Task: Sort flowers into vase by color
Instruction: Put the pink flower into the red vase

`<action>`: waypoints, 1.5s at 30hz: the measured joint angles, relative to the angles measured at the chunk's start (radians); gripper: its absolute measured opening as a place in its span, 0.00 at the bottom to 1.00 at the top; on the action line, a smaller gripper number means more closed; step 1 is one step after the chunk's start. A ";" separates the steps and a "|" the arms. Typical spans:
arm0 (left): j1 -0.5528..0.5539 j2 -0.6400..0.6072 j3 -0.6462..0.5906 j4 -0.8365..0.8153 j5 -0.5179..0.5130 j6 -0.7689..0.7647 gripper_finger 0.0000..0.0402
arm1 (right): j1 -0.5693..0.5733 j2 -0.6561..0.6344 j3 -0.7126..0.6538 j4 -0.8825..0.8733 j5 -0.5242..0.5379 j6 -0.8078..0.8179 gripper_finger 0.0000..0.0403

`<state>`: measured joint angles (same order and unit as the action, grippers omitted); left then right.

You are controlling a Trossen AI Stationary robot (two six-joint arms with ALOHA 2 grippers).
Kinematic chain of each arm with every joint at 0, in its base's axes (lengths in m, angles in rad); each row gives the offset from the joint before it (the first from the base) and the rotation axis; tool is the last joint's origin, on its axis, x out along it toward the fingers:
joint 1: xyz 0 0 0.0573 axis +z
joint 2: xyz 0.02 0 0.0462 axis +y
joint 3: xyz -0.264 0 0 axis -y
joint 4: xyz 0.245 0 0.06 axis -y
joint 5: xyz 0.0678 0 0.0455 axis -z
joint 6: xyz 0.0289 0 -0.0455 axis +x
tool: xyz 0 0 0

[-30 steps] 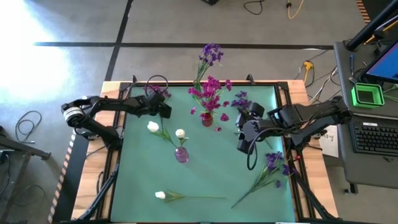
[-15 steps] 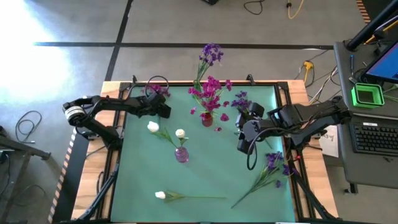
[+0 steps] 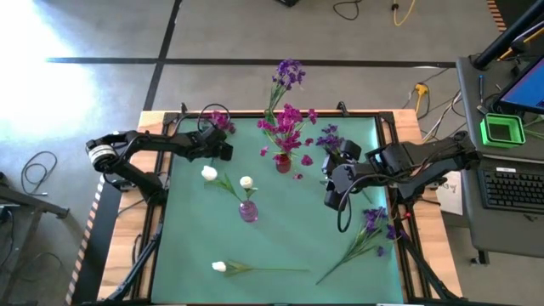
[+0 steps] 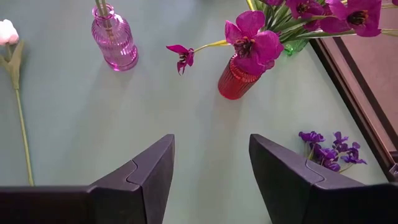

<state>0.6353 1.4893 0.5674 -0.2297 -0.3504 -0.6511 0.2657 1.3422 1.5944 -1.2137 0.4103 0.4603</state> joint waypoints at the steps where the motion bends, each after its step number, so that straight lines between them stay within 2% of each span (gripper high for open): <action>1: 0.000 -0.006 -0.001 0.003 -0.001 0.007 0.01 | 0.000 0.000 0.000 0.000 0.000 0.000 0.50; 7: 0.007 -0.090 0.009 -0.013 -0.044 0.041 0.00 | 0.000 0.000 0.000 0.001 0.000 0.000 0.50; 16: 0.025 -0.343 0.064 -0.056 -0.033 0.170 0.00 | 0.000 0.000 0.000 0.026 0.001 -0.005 0.50; 22: 0.035 -0.511 0.230 -0.105 -0.033 0.373 0.00 | 0.000 0.000 0.000 0.027 0.011 -0.007 0.50; 28: 0.035 -0.576 0.486 -0.191 -0.026 0.561 0.00 | 0.000 0.000 0.000 0.069 0.043 -0.033 0.50; 29: 0.036 -0.578 0.528 -0.205 -0.002 0.594 0.00 | 0.000 0.000 0.000 0.081 0.044 -0.042 0.50; 31: 0.036 -0.582 0.605 -0.224 0.129 0.653 0.00 | 0.000 0.000 0.000 0.109 0.046 -0.066 0.50; 36: 0.025 -0.586 0.734 -0.153 0.756 0.654 0.00 | 0.000 0.000 0.000 0.181 0.055 -0.140 0.50; 38: 0.000 -0.587 0.752 -0.092 0.940 0.621 0.00 | 0.000 0.000 0.000 0.227 0.067 -0.174 0.50; 40: -0.039 -0.590 0.760 -0.031 0.992 0.579 0.00 | 0.000 0.000 0.000 0.282 0.069 -0.214 0.50; 45: -0.144 -0.586 0.747 0.114 0.978 0.530 0.00 | 0.000 0.000 0.000 0.534 0.069 -0.373 0.50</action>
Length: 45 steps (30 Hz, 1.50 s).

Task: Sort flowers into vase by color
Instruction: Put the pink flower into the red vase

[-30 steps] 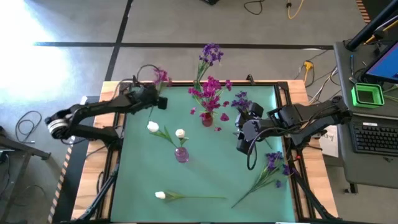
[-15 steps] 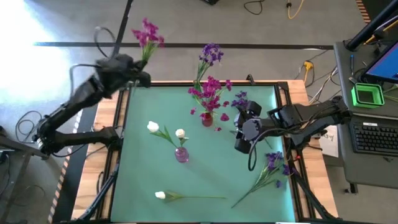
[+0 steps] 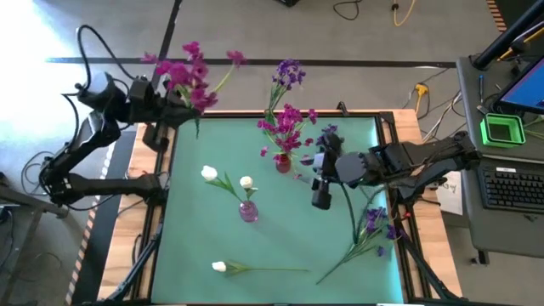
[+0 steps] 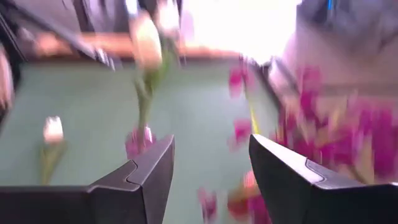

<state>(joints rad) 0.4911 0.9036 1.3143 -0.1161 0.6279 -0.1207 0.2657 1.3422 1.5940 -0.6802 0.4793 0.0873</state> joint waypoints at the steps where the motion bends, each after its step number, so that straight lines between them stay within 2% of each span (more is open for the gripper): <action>1: -0.021 0.007 -0.006 0.035 -0.006 -0.010 0.00 | -0.002 0.000 0.000 0.072 0.000 -0.039 0.50; 7: -0.119 0.081 -0.028 0.135 -0.111 -0.025 0.00 | -0.011 0.002 0.000 0.527 -0.009 -0.273 0.50; 11: -0.150 0.131 -0.025 0.158 -0.124 -0.021 0.00 | -0.022 0.002 0.000 0.675 -0.015 -0.353 0.50; 14: -0.166 0.170 -0.028 0.201 -0.125 -0.021 0.00 | -0.040 0.002 0.000 0.693 -0.015 -0.370 0.53; 19: -0.197 0.235 -0.021 0.262 -0.204 -0.019 0.00 | -0.085 0.016 0.000 0.701 -0.056 -0.307 0.61; 26: -0.225 0.296 -0.021 0.304 -0.208 -0.008 0.00 | -0.135 0.035 0.000 0.751 -0.061 -0.259 0.72; 29: -0.240 0.320 -0.021 0.316 -0.223 -0.002 0.00 | -0.156 0.035 0.000 0.768 -0.105 -0.239 0.75; 33: -0.254 0.356 -0.021 0.376 -0.227 -0.004 0.00 | -0.175 0.036 0.000 0.768 -0.178 -0.218 0.77; 45: -0.256 0.468 -0.014 0.503 -0.227 -0.062 0.00 | -0.199 0.055 0.000 0.776 -0.182 -0.218 0.73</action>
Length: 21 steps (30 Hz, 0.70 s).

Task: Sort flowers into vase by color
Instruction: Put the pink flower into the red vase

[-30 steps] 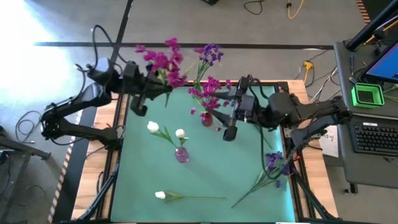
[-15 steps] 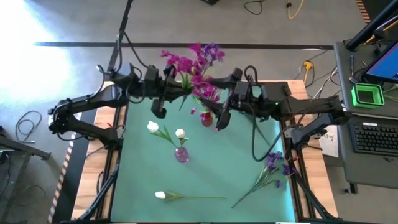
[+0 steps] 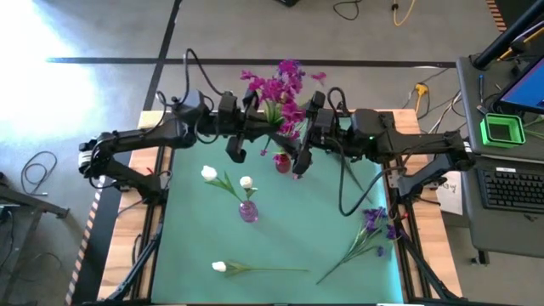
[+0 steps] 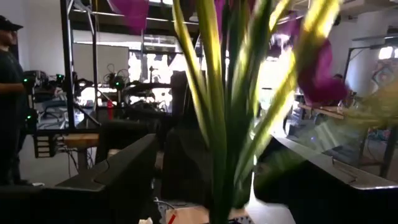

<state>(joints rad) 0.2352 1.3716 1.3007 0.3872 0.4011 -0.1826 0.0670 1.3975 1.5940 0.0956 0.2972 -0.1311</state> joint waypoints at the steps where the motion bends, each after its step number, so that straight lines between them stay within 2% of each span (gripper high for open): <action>1: 0.000 0.006 0.005 -0.002 0.000 0.000 0.00 | -0.002 0.000 0.000 -0.001 0.000 0.000 0.72; 8: -0.003 0.036 0.025 -0.002 0.001 -0.003 0.00 | -0.010 -0.001 0.002 -0.004 0.018 0.003 0.60; 21: -0.006 0.039 0.048 0.002 0.009 -0.003 0.00 | -0.015 -0.001 0.002 -0.010 0.017 0.016 0.20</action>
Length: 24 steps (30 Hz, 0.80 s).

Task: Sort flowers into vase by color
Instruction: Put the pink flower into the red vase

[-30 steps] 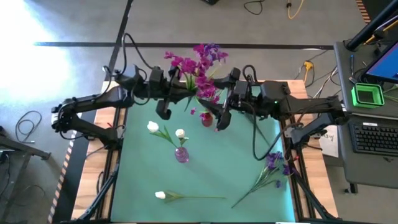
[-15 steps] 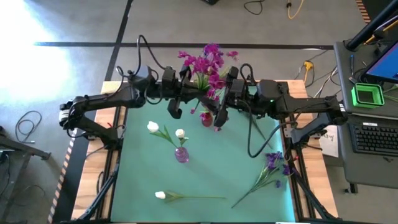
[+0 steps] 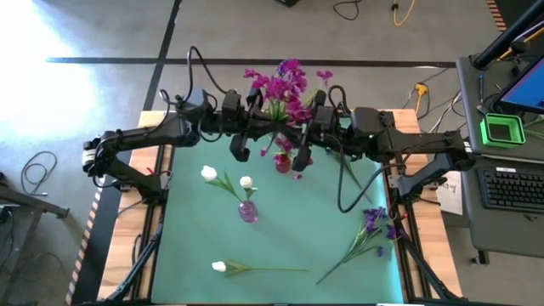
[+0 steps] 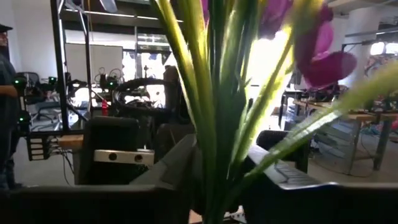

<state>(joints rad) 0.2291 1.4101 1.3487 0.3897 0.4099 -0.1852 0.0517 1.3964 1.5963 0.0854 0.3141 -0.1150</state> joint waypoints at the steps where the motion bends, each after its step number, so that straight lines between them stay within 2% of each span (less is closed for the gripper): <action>1: 0.000 0.000 0.000 0.000 0.000 0.000 0.00 | 0.000 0.000 0.000 -0.002 0.001 0.000 0.18; 6: 0.000 0.000 0.000 -0.004 0.000 0.000 0.00 | 0.000 0.000 0.000 -0.002 0.001 0.001 0.09; 14: 0.000 -0.001 0.000 -0.005 0.000 -0.016 0.01 | 0.000 0.000 0.001 -0.002 0.001 0.003 0.07; 20: -0.001 -0.013 0.000 -0.022 0.017 -0.044 0.17 | 0.000 -0.007 0.001 -0.002 -0.002 -0.012 0.07; 24: -0.001 -0.028 0.058 -0.140 0.020 -0.040 0.32 | 0.000 -0.028 0.000 0.000 -0.002 -0.014 0.07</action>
<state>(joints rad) 0.2279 1.3822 1.4063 0.2492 0.4303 -0.2249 0.0521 1.3684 1.5967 0.0852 0.3119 -0.1287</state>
